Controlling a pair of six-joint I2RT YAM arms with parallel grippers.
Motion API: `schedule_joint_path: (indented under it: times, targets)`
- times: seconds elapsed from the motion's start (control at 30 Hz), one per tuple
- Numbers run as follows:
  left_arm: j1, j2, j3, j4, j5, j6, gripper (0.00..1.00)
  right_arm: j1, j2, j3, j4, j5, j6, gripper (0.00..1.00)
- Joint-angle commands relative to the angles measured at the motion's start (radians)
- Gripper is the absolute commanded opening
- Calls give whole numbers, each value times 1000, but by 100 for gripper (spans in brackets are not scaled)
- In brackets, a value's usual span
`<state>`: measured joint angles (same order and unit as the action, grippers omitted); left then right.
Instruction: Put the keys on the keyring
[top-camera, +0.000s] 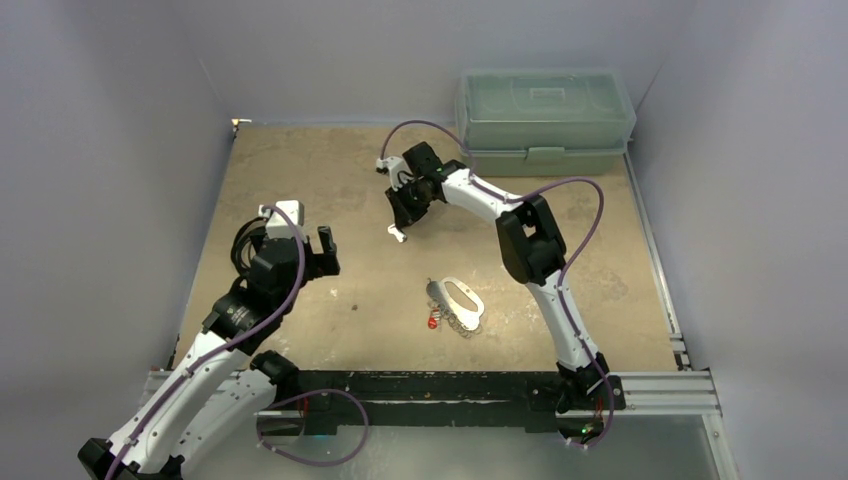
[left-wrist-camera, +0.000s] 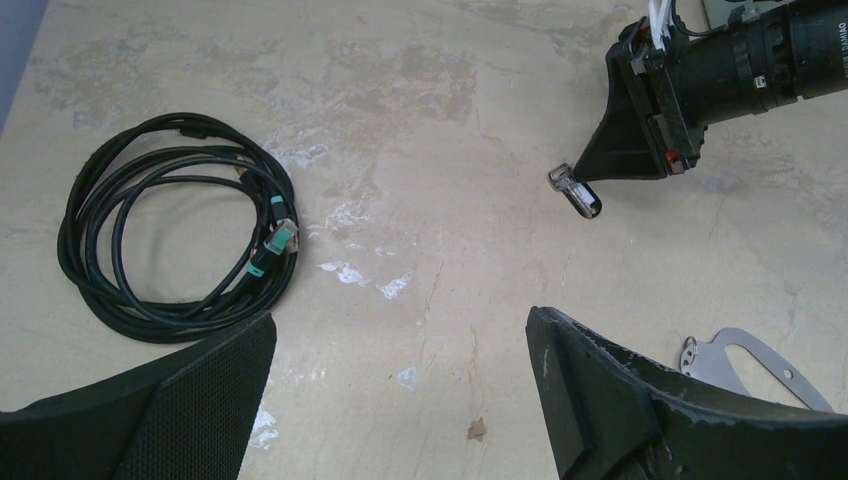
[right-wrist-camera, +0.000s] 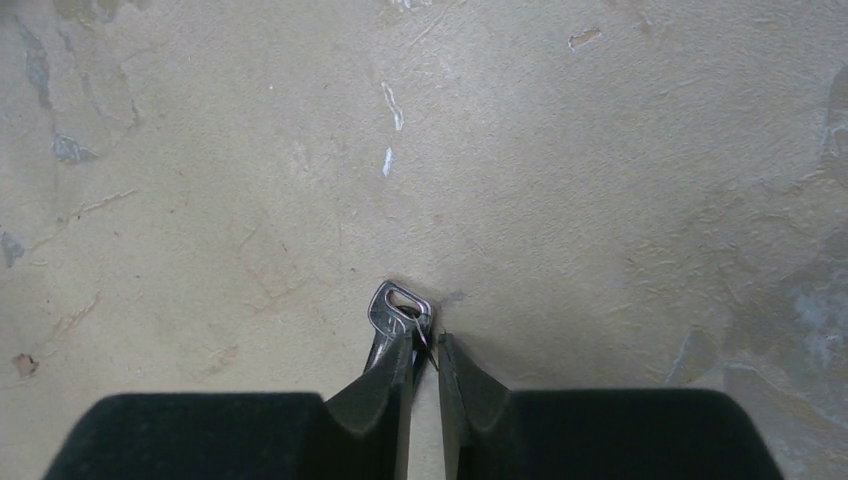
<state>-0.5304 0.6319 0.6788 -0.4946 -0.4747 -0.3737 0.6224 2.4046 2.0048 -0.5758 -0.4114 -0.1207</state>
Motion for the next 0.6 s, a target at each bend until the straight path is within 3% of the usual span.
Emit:
schedule_joint_path:
  times: [0.0, 0.07, 0.17, 0.37, 0.57]
  targets:
    - [8, 2, 19, 25, 1, 17, 95, -4, -1, 43, -4, -5, -16, 12]
    - [6, 1, 19, 24, 1, 18, 95, -3, -5, 41, -3, 1, -9, 4]
    - [6, -1, 19, 25, 1, 18, 95, -3, -22, 20, 7, 4, 13, 0]
    - [7, -8, 19, 25, 5, 18, 95, 0, -100, -124, 56, 18, 78, 0]
    - [8, -9, 19, 28, 13, 19, 95, 37, -237, -361, 211, 25, 258, 0]
